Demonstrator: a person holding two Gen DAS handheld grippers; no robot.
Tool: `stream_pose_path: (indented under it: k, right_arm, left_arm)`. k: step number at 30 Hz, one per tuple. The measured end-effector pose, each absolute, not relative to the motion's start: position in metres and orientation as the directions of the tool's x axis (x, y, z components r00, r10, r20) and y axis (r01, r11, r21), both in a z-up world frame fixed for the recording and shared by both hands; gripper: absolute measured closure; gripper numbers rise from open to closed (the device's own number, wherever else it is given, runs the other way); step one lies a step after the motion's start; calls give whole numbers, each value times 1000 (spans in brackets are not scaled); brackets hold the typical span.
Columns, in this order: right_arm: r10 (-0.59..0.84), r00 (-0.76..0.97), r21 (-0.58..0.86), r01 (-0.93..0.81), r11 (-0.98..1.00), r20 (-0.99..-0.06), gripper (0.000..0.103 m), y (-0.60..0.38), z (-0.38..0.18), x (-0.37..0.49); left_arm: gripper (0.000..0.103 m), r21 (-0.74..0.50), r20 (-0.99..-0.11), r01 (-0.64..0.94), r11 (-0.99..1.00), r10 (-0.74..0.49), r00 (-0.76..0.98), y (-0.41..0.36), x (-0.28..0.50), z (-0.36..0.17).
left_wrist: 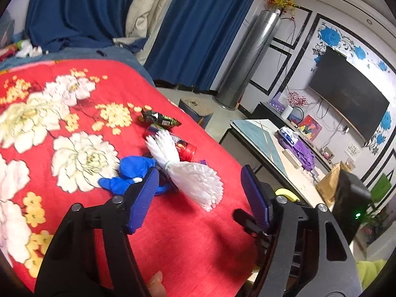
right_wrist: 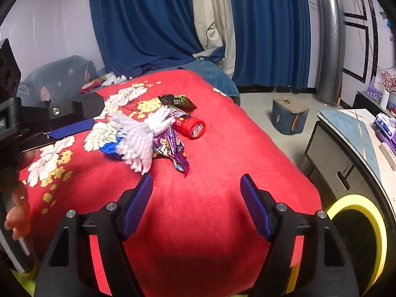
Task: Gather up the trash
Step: 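Grasp the white foam net with the left tool while the right tool grasps a purple wrapper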
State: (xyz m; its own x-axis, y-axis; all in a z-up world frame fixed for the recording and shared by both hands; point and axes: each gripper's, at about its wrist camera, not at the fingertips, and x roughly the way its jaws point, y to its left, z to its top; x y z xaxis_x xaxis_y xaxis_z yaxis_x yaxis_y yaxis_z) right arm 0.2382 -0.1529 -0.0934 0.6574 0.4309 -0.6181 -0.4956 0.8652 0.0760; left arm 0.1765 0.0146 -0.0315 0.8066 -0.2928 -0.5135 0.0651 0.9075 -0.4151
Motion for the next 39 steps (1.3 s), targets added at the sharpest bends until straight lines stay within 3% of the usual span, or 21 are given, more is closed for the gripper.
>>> stream_pose_path:
  k: [10, 12, 17, 19, 24, 26, 39]
  right_arm:
    - [469, 603, 137, -512, 848, -646, 48, -147, -104, 265]
    - [476, 593, 138, -524, 841, -649, 48, -142, -104, 268]
    - [485, 576, 116, -558, 822, -658, 53, -127, -106, 273]
    - [481, 573, 109, -562, 820, -663, 56, -123, -107, 276]
    - [484, 564, 122, -559, 820, -669, 69, -118, -109, 285]
    - [487, 552, 127, -564, 816, -677, 87, -115, -109, 288]
    - [510, 590, 192, -518, 834, -626, 88, -149, -94, 256]
  left_arm:
    - [56, -486, -567, 23, 874, -335, 753, 14, 204, -51]
    - [62, -500, -578, 13, 866, -344, 740, 16, 208, -56]
    - [90, -530, -588, 7, 848, -374, 717, 21, 210, -63]
    - [94, -541, -587, 5, 841, -382, 714, 24, 209, -65]
    - [97, -552, -581, 11, 834, -394, 712, 29, 204, -64]
    - [97, -554, -572, 21, 832, -399, 716, 30, 201, -62]
    - [98, -527, -489, 32, 849, -334, 806, 63, 182, -26]
